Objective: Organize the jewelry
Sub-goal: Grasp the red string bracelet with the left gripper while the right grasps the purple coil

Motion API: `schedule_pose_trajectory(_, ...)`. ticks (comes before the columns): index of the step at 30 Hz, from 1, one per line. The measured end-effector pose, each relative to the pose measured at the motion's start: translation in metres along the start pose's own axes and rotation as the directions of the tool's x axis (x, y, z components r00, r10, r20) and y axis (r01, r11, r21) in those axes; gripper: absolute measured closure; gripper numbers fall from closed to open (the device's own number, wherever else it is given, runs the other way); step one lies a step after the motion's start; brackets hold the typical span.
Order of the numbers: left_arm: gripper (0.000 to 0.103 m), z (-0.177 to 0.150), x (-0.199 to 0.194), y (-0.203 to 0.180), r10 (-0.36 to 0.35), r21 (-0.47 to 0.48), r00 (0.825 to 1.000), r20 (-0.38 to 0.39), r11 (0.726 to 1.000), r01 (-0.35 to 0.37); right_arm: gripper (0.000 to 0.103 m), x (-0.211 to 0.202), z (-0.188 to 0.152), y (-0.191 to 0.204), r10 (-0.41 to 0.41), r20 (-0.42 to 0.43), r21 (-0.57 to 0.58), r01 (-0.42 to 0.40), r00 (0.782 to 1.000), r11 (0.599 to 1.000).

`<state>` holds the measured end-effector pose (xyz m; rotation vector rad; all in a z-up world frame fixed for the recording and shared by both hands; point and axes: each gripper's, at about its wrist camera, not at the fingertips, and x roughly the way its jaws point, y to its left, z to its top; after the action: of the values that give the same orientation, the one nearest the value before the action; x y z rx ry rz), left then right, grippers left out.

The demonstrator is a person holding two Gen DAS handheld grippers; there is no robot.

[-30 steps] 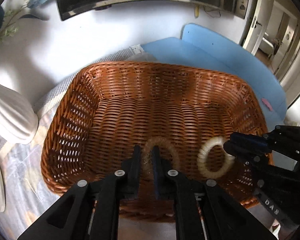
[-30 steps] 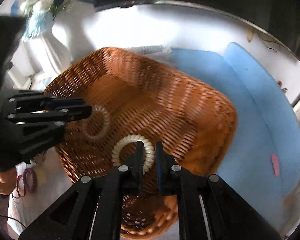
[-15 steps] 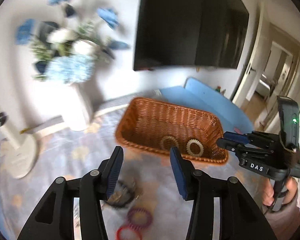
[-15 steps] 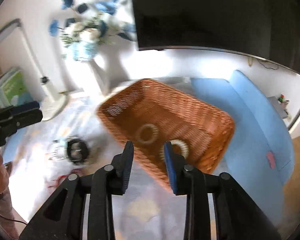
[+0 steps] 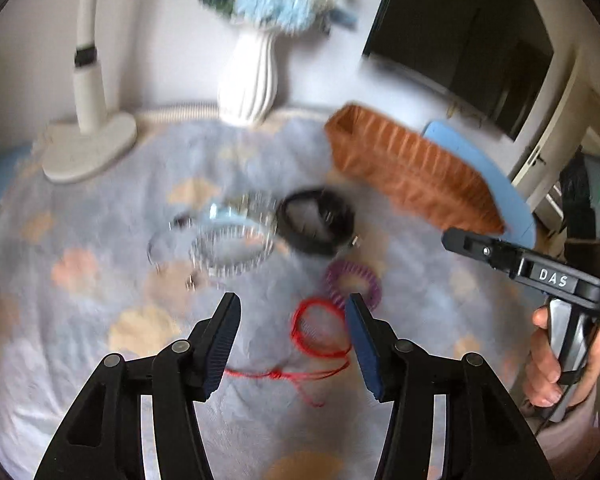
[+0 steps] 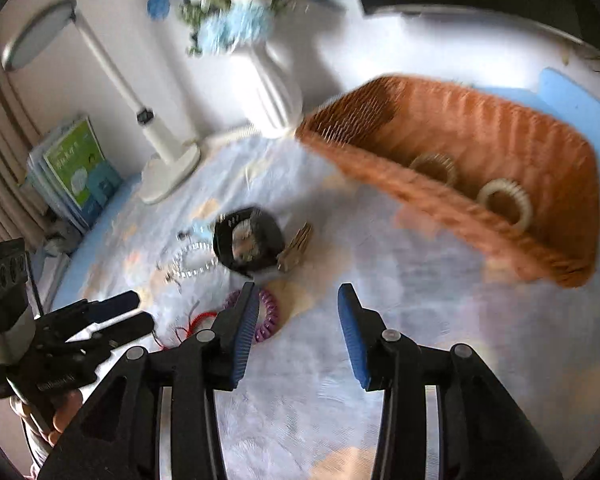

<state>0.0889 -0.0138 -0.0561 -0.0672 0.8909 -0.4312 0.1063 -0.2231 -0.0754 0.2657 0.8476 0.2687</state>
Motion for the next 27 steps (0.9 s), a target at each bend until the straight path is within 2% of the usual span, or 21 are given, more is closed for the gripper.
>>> schedule_pose_trajectory(5, 0.048, -0.012, 0.029, 0.005, -0.005, 0.007, 0.999, -0.052, 1.0, 0.006, 0.059, 0.024, -0.003, 0.014, -0.015, -0.048, -0.028, 0.013, 0.999, 1.0)
schedule_pose_trajectory(8, 0.055, -0.015, 0.038, 0.002, 0.006, 0.026, 0.997, -0.075, 1.0, -0.005, 0.059, 0.032, -0.004, 0.018, -0.025, -0.061, -0.039, 0.022, 0.998, 0.999)
schedule_pose_trajectory(12, 0.055, -0.016, 0.04, -0.002, 0.007, 0.04, 0.997, -0.07, 0.999, -0.004, 0.059, 0.042, -0.004, 0.026, -0.042, -0.074, -0.07, 0.037, 0.996, 0.997)
schedule_pose_trajectory(21, 0.067, -0.017, 0.043, -0.011, 0.057, 0.079, 0.996, -0.073, 0.996, -0.051, 0.059, 0.064, -0.011, 0.041, -0.139, -0.066, -0.168, 0.126, 0.988, 0.978)
schedule_pose_trajectory(24, 0.077, -0.017, 0.045, -0.015, 0.09, 0.1, 0.994, -0.067, 0.992, -0.083, 0.06, 0.065, -0.014, 0.045, -0.163, -0.054, -0.2, 0.149, 0.985, 0.968)
schedule_pose_trajectory(26, 0.09, -0.018, 0.045, -0.017, 0.1, 0.107, 0.993, -0.064, 0.99, -0.093, 0.062, 0.066, -0.015, 0.049, -0.187, -0.049, -0.222, 0.171, 0.981, 0.96)
schedule_pose_trajectory(27, 0.092, -0.018, 0.045, -0.017, 0.101, 0.108, 0.993, -0.064, 0.99, -0.093, 0.063, 0.067, -0.016, 0.051, -0.193, -0.047, -0.234, 0.178, 0.98, 0.956)
